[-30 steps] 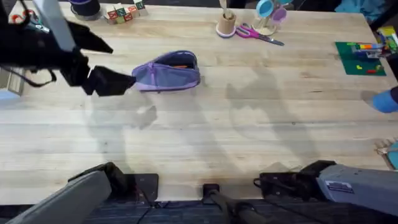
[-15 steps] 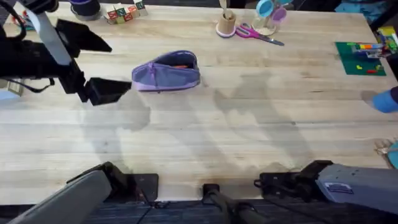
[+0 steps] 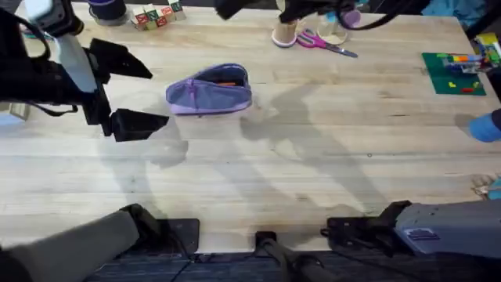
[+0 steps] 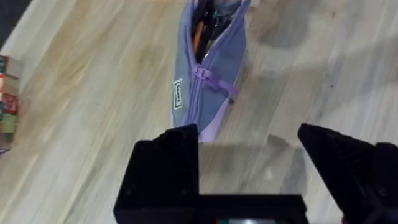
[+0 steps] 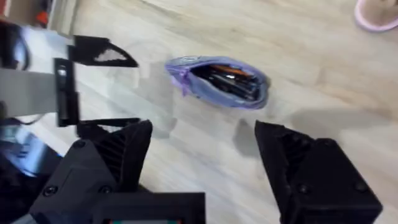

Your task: Unzip the bag, pick up the pens from the table one at a time and place them inside, then zip the bag closed.

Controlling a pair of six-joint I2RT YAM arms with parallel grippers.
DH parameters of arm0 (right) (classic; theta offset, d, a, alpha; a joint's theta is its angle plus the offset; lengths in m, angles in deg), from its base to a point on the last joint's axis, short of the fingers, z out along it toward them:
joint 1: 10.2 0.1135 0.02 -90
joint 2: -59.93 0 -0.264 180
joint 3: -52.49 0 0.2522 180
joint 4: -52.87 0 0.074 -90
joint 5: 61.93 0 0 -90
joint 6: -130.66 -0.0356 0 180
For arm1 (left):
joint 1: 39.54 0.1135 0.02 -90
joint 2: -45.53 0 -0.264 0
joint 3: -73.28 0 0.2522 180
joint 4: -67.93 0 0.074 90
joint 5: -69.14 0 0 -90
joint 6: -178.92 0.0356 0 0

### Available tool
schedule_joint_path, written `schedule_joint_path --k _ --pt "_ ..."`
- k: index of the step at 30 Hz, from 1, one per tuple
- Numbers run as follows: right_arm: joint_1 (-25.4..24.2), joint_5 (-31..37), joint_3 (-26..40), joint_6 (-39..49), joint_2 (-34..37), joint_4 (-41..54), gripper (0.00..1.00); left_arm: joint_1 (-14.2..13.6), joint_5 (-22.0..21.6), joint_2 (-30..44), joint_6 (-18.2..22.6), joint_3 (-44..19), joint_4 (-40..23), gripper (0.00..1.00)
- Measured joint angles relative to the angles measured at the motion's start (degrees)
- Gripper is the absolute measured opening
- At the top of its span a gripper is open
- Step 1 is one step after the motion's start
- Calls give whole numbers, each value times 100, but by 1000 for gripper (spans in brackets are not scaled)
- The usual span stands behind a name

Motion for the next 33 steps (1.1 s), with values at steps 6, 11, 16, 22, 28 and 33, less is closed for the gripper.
schedule_joint_path --k 6,11,16,22,28,33 --pt "534 310 -309 -735 48 -278 996 317 284 663 718 0 -180 994" --pt "937 475 -653 -942 65 -784 995 524 391 1030 983 0 -173 994" --pt "1140 521 -1162 -1279 65 -1381 996 545 417 1254 1072 0 -168 992" --pt "1292 568 -1778 -1773 66 -2014 995 545 433 1271 1099 0 -158 993" --pt "1599 678 -1910 -2000 258 -2225 996 545 432 1271 1099 0 -158 993" --pt "1798 837 -1931 -2223 521 -2249 996 545 432 1273 1099 0 -158 993"
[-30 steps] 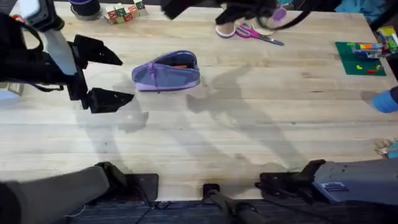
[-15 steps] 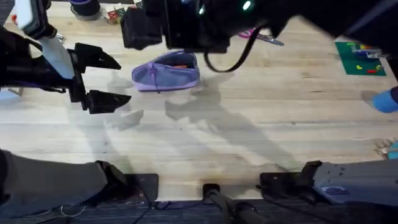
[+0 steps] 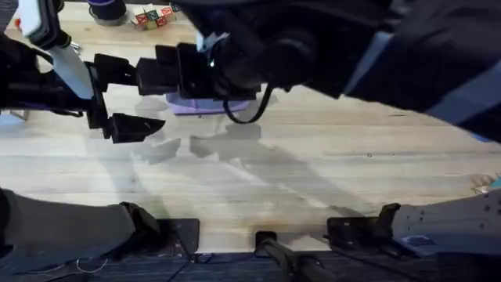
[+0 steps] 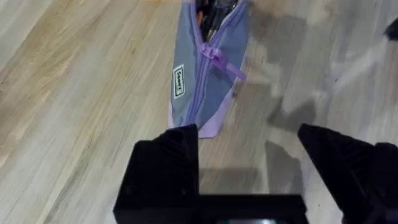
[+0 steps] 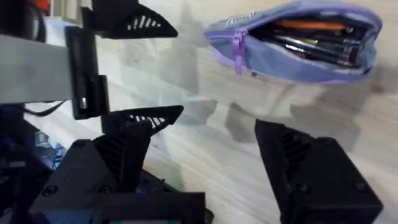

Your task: Unzip the bag, pick up the pens from the table one at a time and place them inside, then zip the bag closed.

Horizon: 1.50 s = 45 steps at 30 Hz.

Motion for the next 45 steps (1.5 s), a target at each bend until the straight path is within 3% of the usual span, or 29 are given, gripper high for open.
schedule_joint_path --k 17,27,45 --pt "25 141 -7 -463 398 -208 996 0 0 -1 0 0 48 994" --pt "29 863 -9 -489 627 -666 996 0 0 -1 0 0 50 993" --pt "29 989 -9 -498 1339 -1331 995 0 0 -1 0 0 70 993"
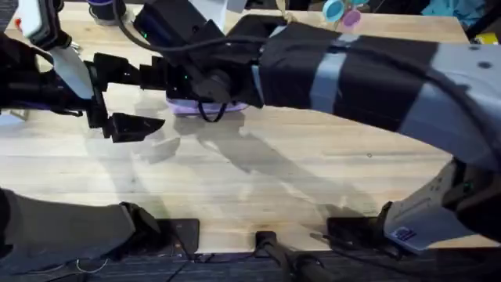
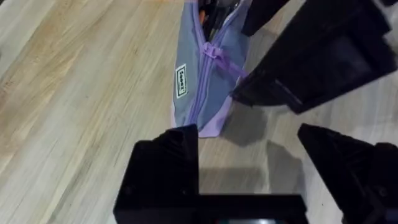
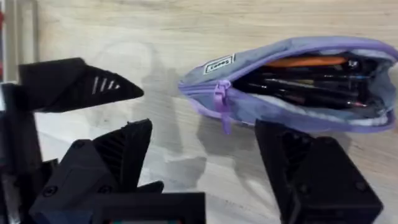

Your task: Unzip the bag, pick up the pens from the table one at a time and place them inside, then zip the bag closed.

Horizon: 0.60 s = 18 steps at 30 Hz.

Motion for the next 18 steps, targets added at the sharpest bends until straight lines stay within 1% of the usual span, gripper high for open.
schedule_joint_path --k 10,15,18 --pt "0 3 0 -2 224 -246 987 0 0 0 0 0 0 993" --pt "0 27 0 0 399 -380 928 0 -2 2 2 0 0 993" --pt "-4 44 0 0 468 -422 873 0 0 0 0 0 19 994"
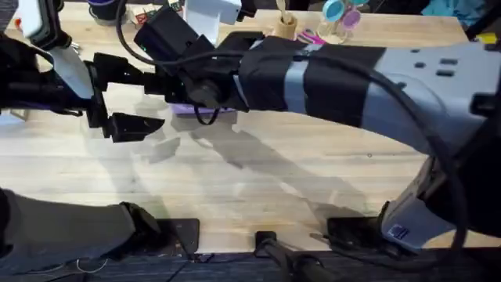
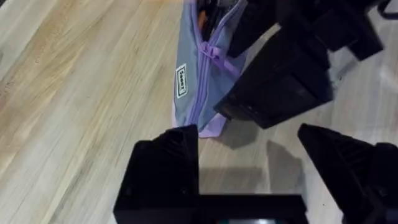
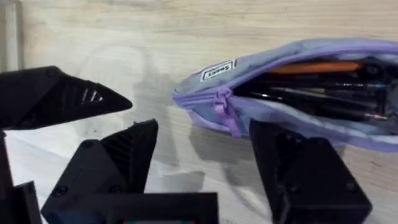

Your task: Unzip the bag, pick up the pens from the table one at a time and place them inside, then zip the bag closed.

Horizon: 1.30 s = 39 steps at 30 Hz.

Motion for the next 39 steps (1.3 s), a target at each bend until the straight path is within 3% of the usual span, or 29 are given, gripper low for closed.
schedule_joint_path --k 7,21,25,29,34,39 --pt "-86 60 0 -2 210 -161 768 0 -2 2 0 0 0 994" --pt "-81 610 0 -25 281 -345 741 0 0 1 0 0 4 992" --pt "-81 739 0 -22 281 -447 596 0 -2 2 0 0 22 993" --pt "-81 826 0 -24 281 -549 377 0 0 2 0 0 22 993" --pt "-81 855 0 -22 281 -558 306 0 -2 0 0 0 22 993" --pt "-90 908 -2 -21 281 -527 176 0 -1 0 0 0 22 993"
